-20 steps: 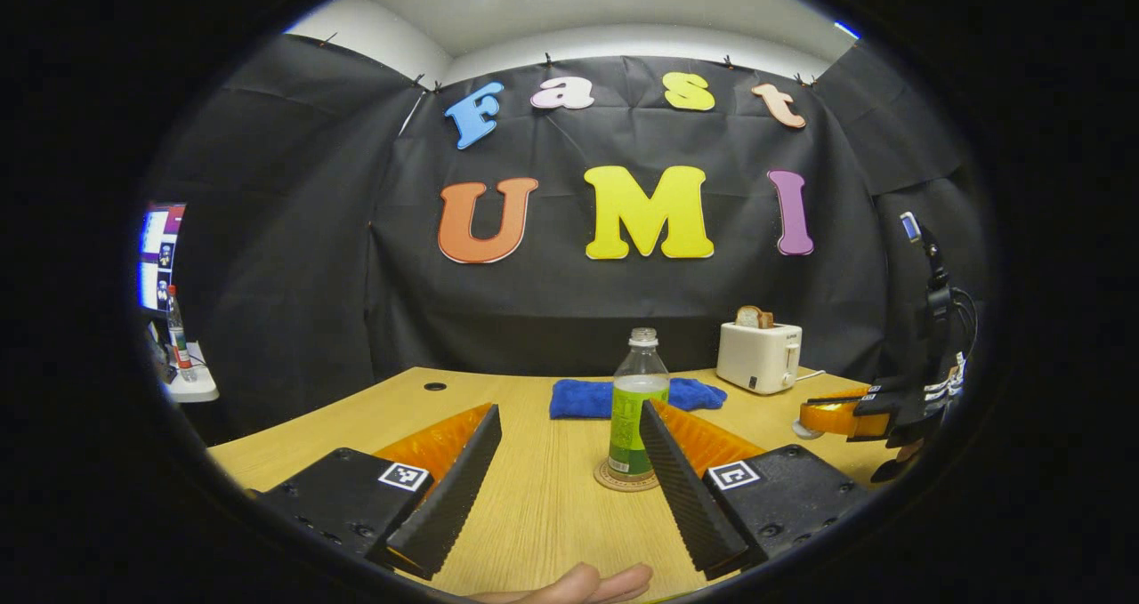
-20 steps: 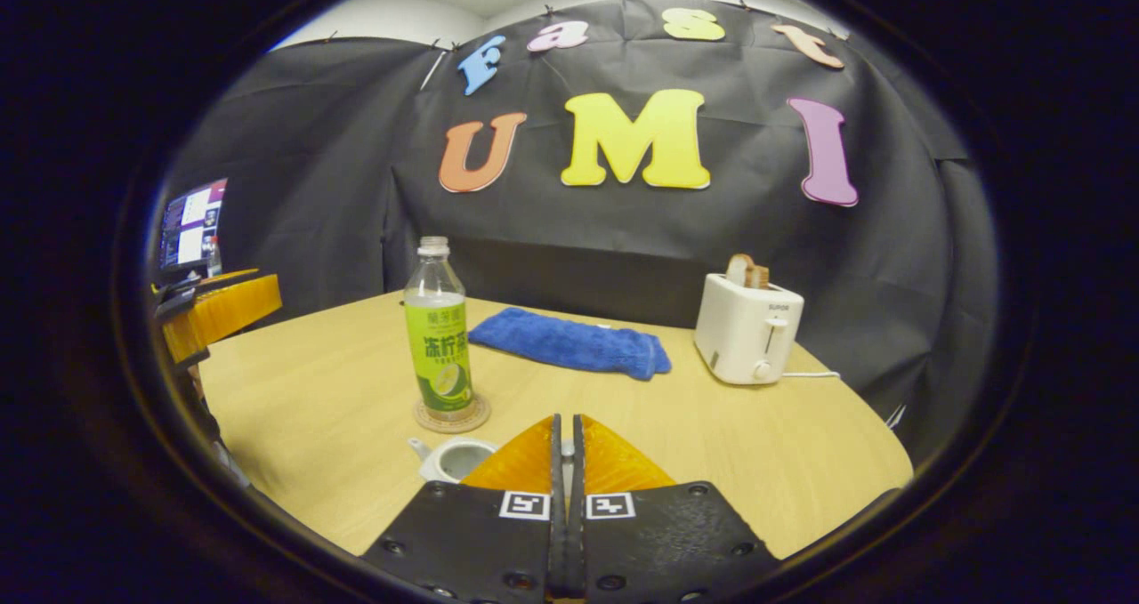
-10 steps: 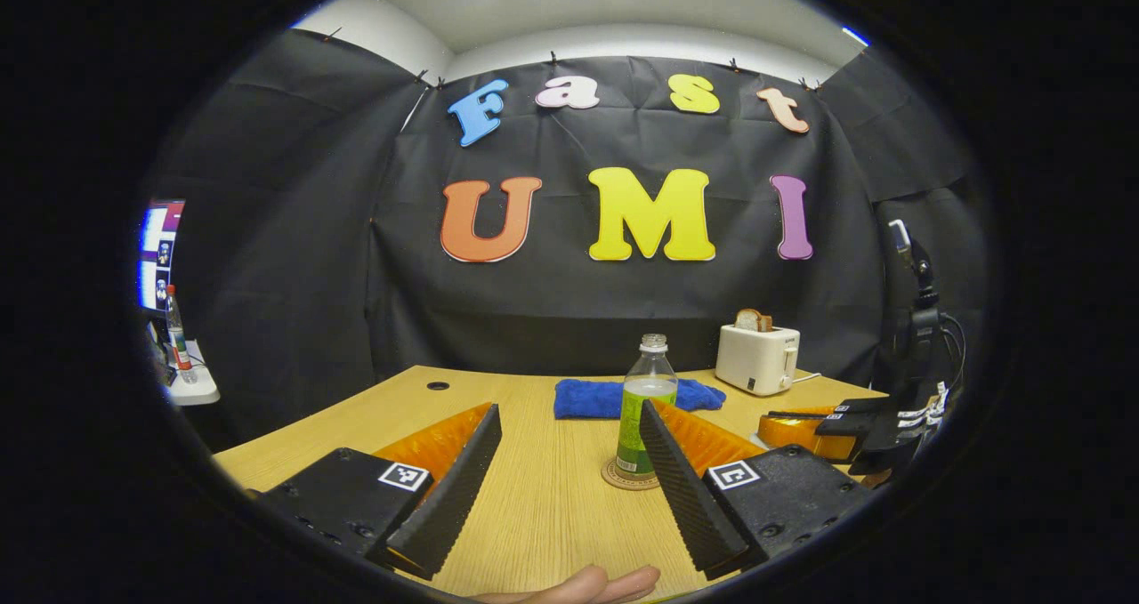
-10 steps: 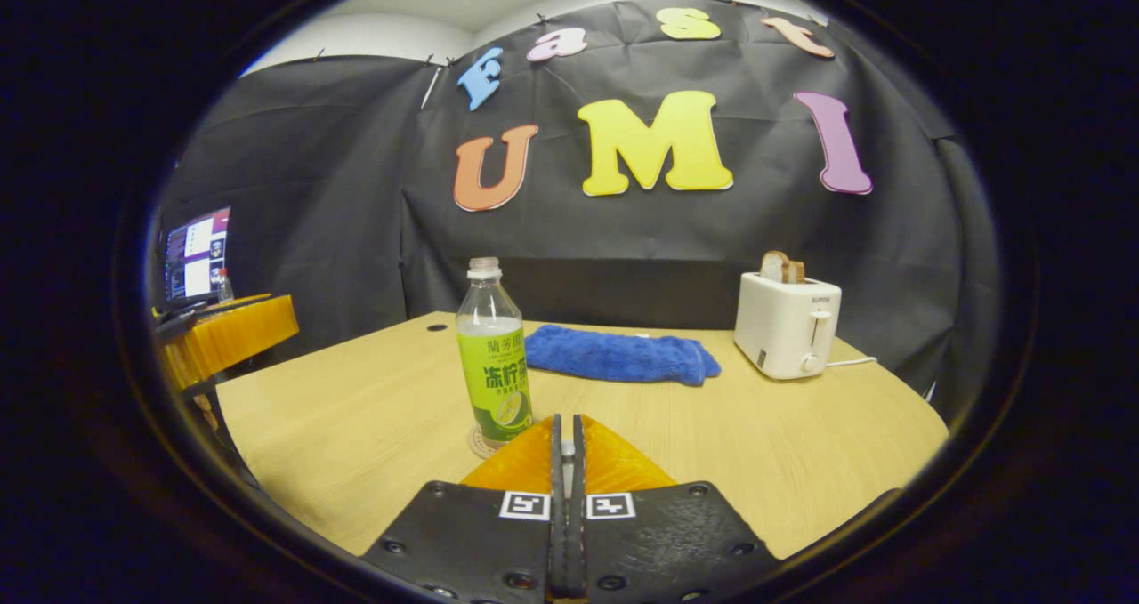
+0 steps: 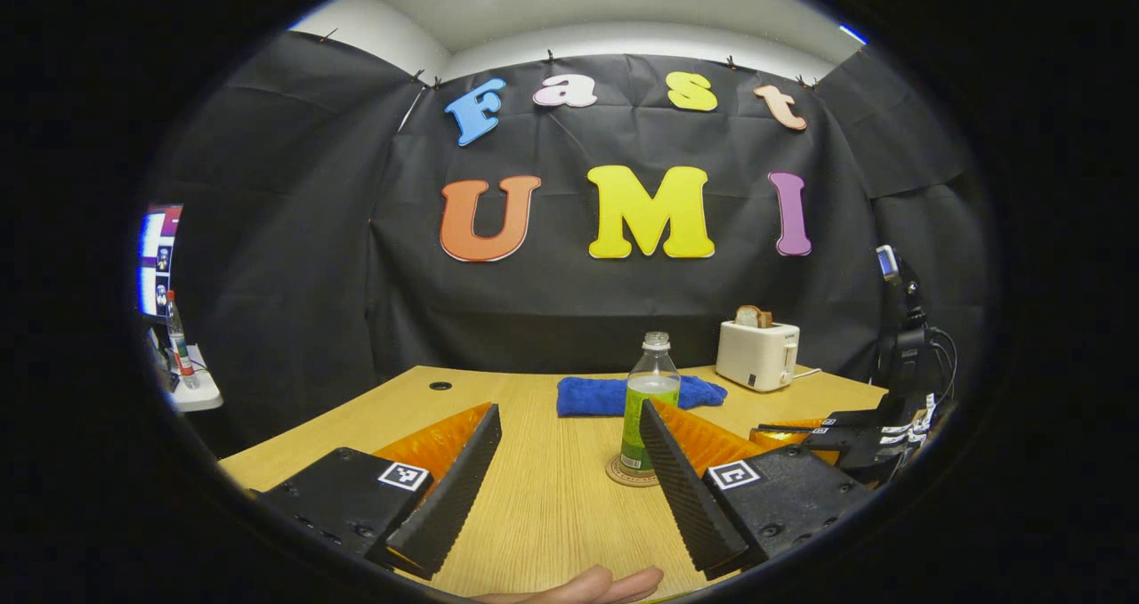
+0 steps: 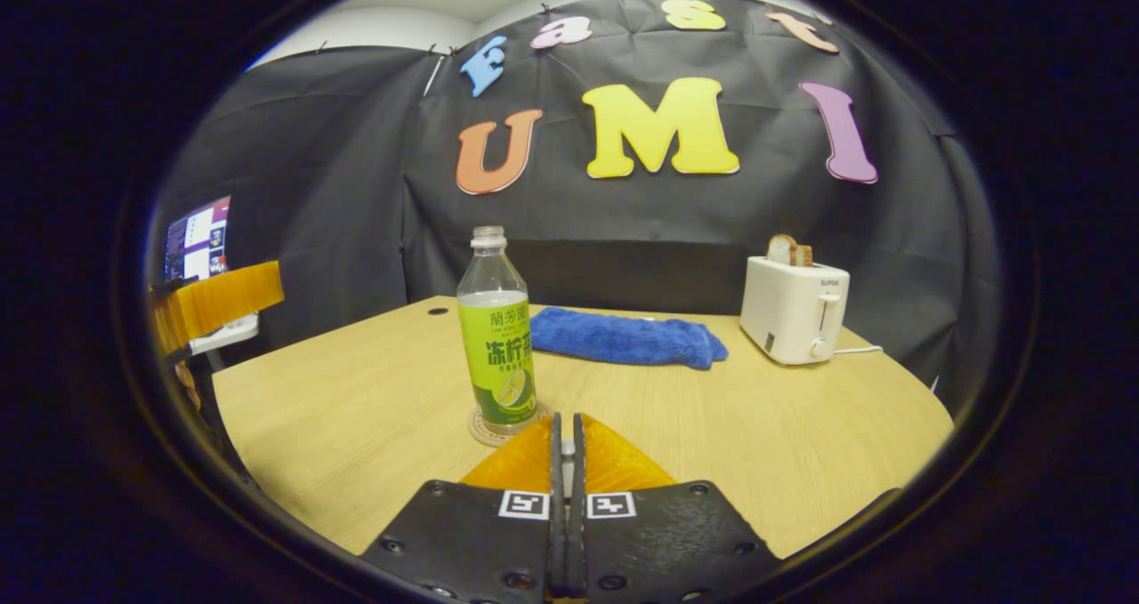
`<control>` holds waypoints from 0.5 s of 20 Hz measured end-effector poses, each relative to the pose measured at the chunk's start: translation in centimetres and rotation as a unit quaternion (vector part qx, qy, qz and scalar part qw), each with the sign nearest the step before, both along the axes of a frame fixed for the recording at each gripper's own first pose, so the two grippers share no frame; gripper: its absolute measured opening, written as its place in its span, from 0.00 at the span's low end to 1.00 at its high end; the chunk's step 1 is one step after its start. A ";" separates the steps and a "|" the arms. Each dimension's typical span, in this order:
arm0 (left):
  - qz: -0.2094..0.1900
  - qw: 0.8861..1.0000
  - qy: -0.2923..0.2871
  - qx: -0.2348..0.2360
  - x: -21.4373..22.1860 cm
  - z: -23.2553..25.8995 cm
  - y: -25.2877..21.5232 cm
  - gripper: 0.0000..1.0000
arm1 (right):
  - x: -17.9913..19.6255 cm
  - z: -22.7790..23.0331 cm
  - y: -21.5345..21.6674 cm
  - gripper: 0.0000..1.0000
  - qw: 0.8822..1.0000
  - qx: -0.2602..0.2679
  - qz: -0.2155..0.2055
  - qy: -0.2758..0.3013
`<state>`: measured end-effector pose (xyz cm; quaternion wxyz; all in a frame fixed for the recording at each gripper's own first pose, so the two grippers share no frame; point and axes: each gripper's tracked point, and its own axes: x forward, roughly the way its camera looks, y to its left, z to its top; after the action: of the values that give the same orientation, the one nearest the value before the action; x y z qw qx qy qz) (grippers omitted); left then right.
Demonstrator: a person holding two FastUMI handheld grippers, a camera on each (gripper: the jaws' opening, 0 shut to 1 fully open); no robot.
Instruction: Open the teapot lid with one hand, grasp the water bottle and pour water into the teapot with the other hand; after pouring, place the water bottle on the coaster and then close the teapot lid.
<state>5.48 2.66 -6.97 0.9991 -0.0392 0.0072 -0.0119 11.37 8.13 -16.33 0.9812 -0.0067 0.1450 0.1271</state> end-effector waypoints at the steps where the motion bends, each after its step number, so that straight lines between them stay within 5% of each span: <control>1: -0.003 1.000 -0.001 0.005 0.0 0.0 -0.3 0.98 | 0.0 0.0 0.0 0.00 1.000 -0.001 0.000 -0.001; 10: -0.014 1.000 -0.003 0.026 0.0 -0.2 -1.3 0.98 | -0.5 0.8 0.2 0.04 1.000 -0.002 0.003 -0.012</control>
<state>5.43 1.34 -7.22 0.9996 -0.0135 0.0052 -0.0261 10.88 8.30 -15.55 0.9824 -0.0112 0.1334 0.1301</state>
